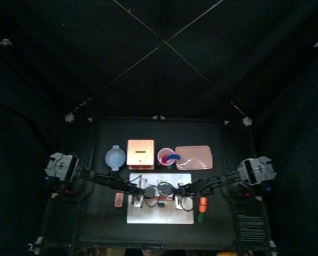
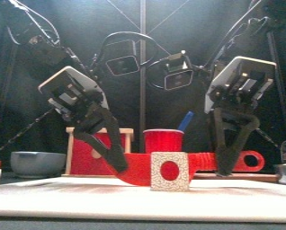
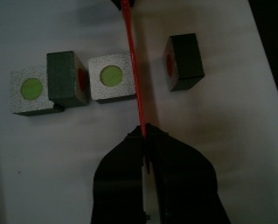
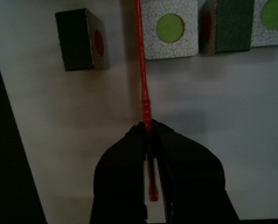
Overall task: Cut the sushi into 4 pieces with the knife
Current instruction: Cut the sushi into 4 pieces
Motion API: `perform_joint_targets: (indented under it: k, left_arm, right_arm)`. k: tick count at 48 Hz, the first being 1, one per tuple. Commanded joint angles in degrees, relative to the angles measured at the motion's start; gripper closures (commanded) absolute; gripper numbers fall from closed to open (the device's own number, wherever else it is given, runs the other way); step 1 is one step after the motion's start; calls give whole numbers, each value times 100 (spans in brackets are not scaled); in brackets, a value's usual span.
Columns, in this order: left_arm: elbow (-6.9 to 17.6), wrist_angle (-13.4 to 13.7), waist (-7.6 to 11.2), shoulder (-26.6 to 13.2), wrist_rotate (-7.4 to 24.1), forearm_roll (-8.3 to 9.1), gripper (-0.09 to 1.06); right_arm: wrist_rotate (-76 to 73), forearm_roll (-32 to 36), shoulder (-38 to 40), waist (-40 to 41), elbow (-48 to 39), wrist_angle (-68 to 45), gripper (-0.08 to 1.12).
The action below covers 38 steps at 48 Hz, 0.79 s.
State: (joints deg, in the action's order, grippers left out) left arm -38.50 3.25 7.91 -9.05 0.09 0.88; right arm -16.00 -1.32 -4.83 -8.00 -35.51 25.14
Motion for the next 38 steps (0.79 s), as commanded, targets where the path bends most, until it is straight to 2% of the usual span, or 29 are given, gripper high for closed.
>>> perform_joint_targets:
  k: [1,12,22,26,32,38]
  left_arm:
    - [105,9,44,246,18,9,60]
    - [176,9,158,378,-9,-70,53]
    - [325,-26,264,369,-18,-369,33]
    - [378,-18,290,387,0,-431,26]
    - [404,-35,352,536,9,-431,19]
    - [360,-70,387,765,9,-431,18]
  right_arm:
    - [0,88,264,9,211,-26,73]
    - [0,176,272,-132,272,-26,73]
    - [0,158,272,-281,334,-26,74]
    - [-9,141,272,-334,352,-26,74]
    - [-9,79,272,-387,343,-26,74]
    - [-9,-9,325,-387,316,-26,74]
